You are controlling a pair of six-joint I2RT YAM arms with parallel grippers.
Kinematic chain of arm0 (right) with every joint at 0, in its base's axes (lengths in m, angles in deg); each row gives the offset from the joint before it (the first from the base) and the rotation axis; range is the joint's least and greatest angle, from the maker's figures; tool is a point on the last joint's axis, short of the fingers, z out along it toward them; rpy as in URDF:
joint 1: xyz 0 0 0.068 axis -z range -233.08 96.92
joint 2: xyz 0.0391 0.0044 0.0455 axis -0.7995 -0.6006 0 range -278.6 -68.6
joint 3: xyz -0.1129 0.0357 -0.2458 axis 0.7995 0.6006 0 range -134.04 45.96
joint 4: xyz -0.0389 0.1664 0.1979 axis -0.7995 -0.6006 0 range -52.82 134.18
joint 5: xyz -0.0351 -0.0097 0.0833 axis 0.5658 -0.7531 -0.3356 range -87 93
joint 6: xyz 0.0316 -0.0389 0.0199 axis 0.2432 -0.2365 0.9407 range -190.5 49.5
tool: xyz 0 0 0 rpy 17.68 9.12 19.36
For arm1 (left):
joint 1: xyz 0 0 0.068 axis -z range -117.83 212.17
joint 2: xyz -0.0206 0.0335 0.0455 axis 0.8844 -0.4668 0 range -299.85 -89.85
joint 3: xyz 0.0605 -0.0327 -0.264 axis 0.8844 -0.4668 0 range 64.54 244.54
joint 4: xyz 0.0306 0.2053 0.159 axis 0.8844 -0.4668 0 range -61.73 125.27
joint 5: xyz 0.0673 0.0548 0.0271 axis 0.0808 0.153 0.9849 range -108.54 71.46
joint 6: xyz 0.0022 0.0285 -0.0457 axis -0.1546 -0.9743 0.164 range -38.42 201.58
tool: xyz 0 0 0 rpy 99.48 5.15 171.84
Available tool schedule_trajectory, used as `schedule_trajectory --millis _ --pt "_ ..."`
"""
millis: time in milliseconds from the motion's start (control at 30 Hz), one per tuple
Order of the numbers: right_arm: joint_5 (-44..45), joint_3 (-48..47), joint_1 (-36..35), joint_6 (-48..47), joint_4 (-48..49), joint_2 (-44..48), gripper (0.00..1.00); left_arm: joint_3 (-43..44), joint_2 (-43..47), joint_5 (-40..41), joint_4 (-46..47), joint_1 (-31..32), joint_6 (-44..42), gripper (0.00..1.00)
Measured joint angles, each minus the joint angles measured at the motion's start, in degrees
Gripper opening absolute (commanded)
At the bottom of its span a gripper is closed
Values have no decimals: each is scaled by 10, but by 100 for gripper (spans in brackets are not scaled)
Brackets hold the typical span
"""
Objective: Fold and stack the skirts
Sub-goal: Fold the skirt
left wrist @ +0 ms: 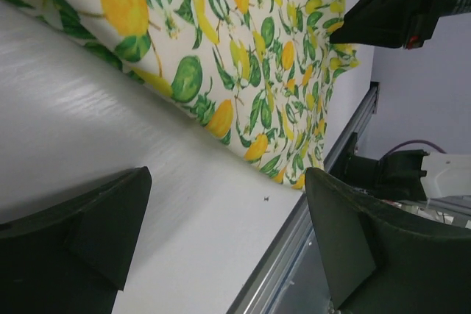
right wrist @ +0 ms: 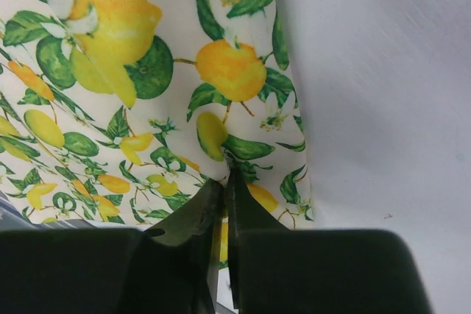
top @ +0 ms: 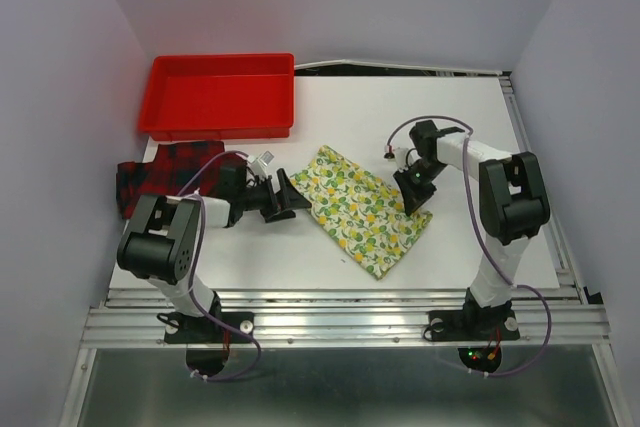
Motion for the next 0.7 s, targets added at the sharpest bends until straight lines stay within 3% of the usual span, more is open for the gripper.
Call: schedule_trajectory --millis 367,700 --pt "-19 2 5 17 -1 0 1 0 -46 5 138 42 107 98" --pt "-118 4 55 38 -19 -32 1 -16 -47 -12 221 92 173 98"
